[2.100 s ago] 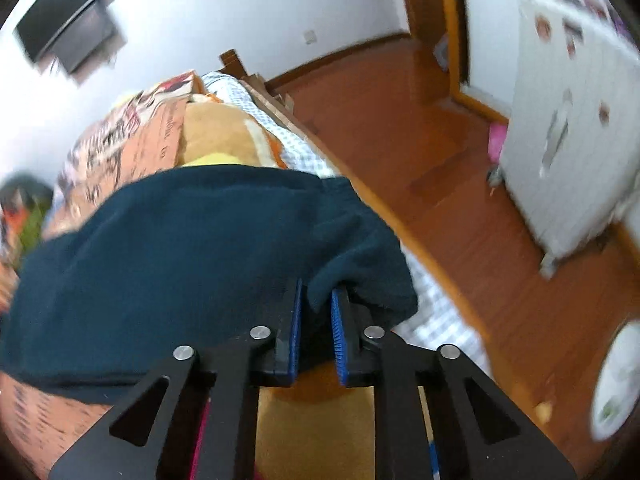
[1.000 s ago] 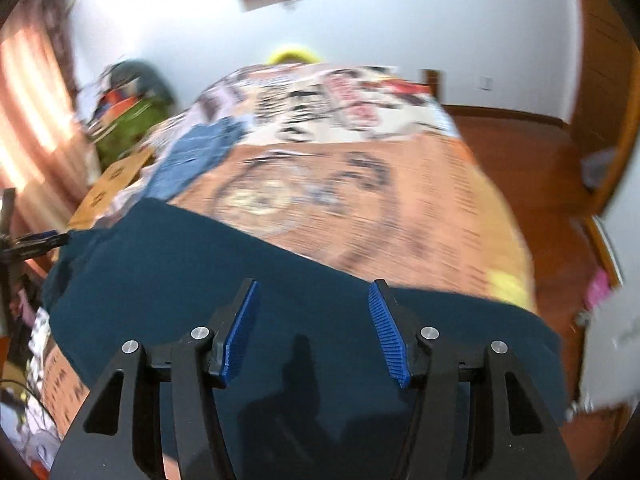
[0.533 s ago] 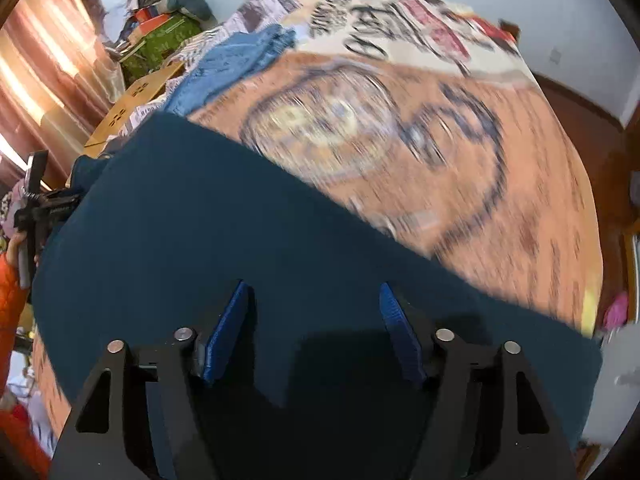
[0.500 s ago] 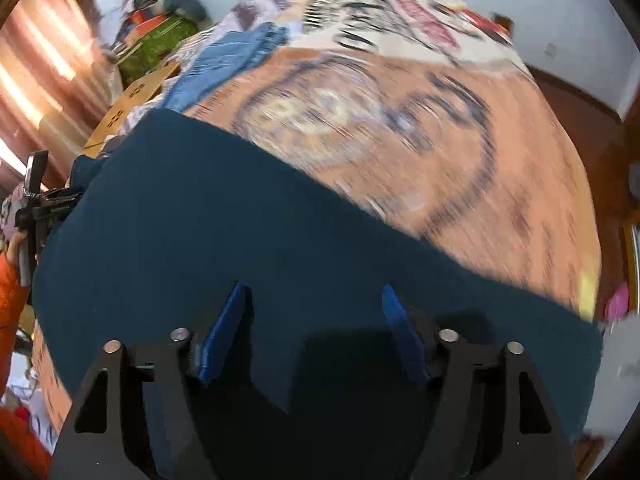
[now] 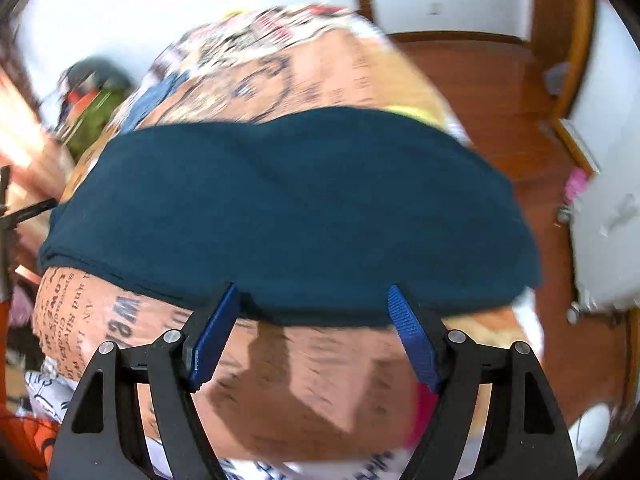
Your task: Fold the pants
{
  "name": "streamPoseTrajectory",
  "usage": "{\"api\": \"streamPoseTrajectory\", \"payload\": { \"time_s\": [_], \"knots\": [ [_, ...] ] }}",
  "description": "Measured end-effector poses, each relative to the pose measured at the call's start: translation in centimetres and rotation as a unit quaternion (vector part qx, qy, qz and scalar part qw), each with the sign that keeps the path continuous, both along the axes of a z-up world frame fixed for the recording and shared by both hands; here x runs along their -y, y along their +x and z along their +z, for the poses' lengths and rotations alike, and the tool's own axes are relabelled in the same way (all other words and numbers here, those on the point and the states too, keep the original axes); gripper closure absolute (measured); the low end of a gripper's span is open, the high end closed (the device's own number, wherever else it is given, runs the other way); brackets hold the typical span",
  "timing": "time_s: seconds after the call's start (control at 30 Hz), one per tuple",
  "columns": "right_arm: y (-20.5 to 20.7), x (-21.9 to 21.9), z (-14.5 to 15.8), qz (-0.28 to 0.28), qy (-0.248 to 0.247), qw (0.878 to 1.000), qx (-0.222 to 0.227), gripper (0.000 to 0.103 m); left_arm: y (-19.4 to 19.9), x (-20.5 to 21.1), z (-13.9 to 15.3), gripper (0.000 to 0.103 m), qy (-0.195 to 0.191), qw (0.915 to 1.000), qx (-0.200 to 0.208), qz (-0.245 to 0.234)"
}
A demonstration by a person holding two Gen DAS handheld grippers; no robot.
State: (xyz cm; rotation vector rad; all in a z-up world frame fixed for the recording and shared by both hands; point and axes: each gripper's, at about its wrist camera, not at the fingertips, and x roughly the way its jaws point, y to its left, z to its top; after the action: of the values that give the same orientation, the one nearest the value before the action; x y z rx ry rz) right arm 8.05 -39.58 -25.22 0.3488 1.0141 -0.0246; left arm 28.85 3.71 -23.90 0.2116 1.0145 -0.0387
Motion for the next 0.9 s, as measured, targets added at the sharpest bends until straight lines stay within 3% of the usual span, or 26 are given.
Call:
{"api": "streamPoseTrajectory", "payload": {
  "time_s": [0.1,0.23,0.37,0.47,0.63,0.9],
  "knots": [
    [-1.7,2.1,1.0,-0.055,-0.004,0.998,0.025,0.029,-0.4,5.8,1.8,0.024,-0.018,0.9979,0.019,-0.059],
    [-3.8,5.0,0.8,-0.122,0.021,0.991,0.047,0.029,-1.3,12.3,2.3,0.023,-0.037,0.9918,0.018,-0.121],
    [-5.5,6.6,-0.8,-0.17,0.05,0.983,0.045,0.029,-2.2,17.9,1.0,0.023,-0.054,0.9832,-0.013,-0.174],
    [-6.0,7.6,-2.6,-0.195,0.087,0.976,0.044,0.029,-3.6,21.6,-1.0,0.023,-0.037,0.9769,-0.034,-0.208],
    [-5.7,9.2,-5.0,-0.228,0.152,0.96,0.054,0.029,-4.2,24.2,-3.4,0.023,-0.018,0.9722,-0.054,-0.227],
    [-4.8,10.9,-8.5,-0.255,0.229,0.938,0.049,0.028,-2.7,24.2,-4.4,0.014,-0.051,0.9748,-0.067,-0.207]
  ]
}}
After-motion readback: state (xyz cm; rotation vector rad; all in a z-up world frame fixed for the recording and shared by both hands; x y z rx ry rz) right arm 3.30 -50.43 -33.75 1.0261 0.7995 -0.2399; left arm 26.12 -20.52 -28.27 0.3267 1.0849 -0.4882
